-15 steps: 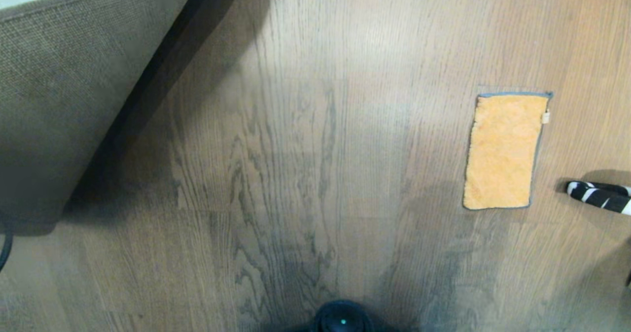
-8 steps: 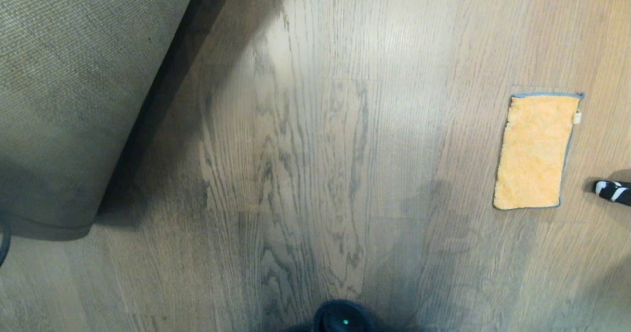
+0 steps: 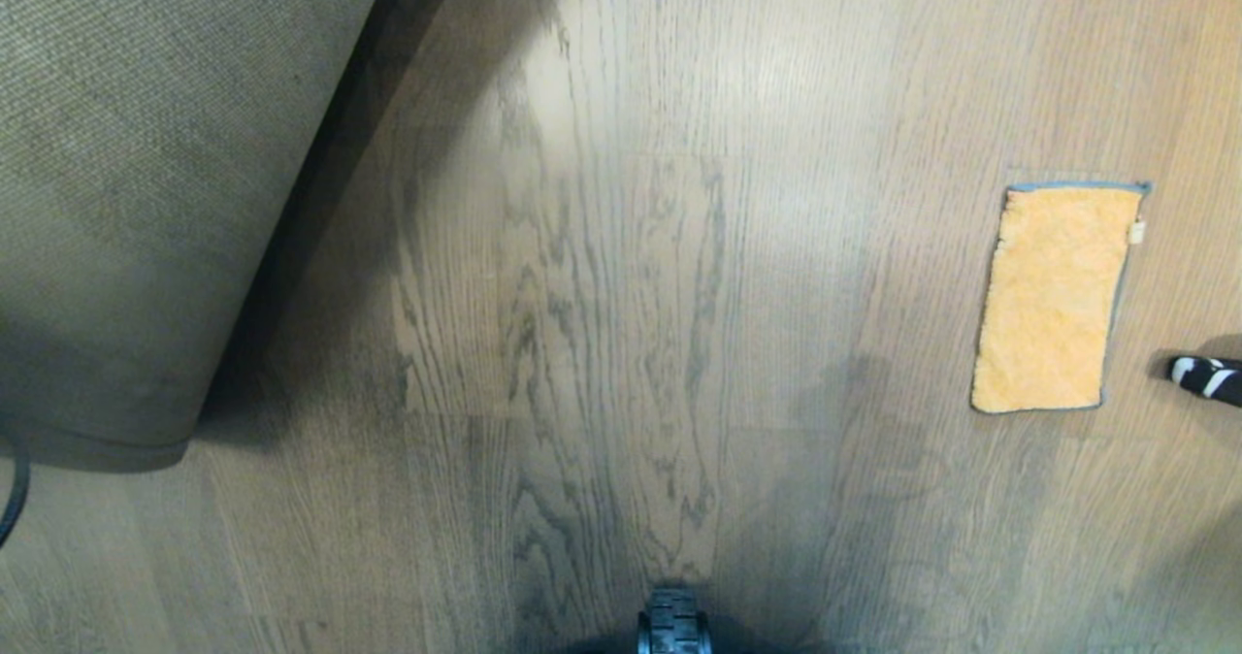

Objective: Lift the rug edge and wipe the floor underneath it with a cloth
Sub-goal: Lay down the carpet

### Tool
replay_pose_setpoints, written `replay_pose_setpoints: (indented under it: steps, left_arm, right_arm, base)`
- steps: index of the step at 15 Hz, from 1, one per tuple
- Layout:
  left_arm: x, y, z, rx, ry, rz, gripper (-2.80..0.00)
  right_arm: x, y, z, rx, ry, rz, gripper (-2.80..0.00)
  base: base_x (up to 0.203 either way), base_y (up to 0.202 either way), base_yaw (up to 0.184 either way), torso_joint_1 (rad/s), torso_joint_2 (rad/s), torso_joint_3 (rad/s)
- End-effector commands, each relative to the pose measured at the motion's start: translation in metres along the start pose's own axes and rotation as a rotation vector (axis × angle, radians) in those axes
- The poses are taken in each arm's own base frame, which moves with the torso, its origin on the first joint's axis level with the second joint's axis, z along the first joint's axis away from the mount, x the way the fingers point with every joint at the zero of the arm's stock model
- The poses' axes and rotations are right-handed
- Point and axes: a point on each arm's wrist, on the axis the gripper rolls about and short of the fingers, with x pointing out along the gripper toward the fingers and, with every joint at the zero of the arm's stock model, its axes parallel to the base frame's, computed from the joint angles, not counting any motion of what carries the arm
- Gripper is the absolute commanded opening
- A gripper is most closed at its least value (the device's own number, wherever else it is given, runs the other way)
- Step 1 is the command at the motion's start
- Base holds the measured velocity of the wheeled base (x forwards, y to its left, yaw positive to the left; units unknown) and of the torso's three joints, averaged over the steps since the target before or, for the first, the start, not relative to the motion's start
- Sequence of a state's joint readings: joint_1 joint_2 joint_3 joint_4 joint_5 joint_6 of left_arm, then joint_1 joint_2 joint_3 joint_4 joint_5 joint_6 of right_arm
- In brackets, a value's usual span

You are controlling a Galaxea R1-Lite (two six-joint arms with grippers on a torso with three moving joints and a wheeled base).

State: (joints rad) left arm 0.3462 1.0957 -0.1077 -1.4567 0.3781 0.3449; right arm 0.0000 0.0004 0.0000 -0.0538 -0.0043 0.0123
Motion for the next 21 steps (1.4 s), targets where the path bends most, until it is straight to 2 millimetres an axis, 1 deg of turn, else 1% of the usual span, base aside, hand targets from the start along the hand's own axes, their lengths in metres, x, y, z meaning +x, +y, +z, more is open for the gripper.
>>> replay_pose_setpoints:
  steps: [1,5,9,13,16,18,21]
  left_arm:
    - [0.000,0.000,-0.001,0.005,0.009,-0.001,-2.80]
    - [-0.005,-0.003,-0.008,0.021,0.054,-0.037,-2.80]
    - [-0.005,-0.005,-0.011,0.036,0.079,-0.055,-2.80]
    - [-0.007,-0.004,-0.011,0.050,0.080,-0.053,-2.80]
    - [-0.008,-0.004,-0.013,0.055,0.088,-0.057,-2.80]
    - [-0.009,-0.004,-0.014,0.060,0.093,-0.059,-2.80]
    - [-0.009,-0.005,-0.014,0.065,0.093,-0.063,-2.80]
  right_arm:
    - [0.000,0.000,0.000,0.000,0.000,0.000,-2.80]
    - [0.000,0.000,0.000,-0.006,-0.001,0.000,-2.80]
    - [0.000,0.000,0.000,-0.013,-0.002,-0.001,-2.80]
    - [0.000,0.000,-0.004,-0.079,0.043,0.016,-2.80]
    - [0.002,0.000,-0.004,-0.109,0.063,0.022,-2.80]
    - [0.003,0.001,-0.002,-0.172,0.068,0.044,-2.80]
    - [0.003,0.001,-0.003,-0.171,0.070,0.045,-2.80]
  base:
    - [0.000,0.000,0.000,0.000,0.00,0.000]
    - [0.000,0.000,0.000,0.000,0.00,0.000]
    - [0.000,0.000,0.000,0.000,0.00,0.000]
    - [0.000,0.000,0.000,0.000,0.00,0.000]
    - [0.000,0.000,0.000,0.000,0.00,0.000]
    - [0.000,0.000,0.000,0.000,0.00,0.000]
    - [0.000,0.000,0.000,0.000,0.00,0.000]
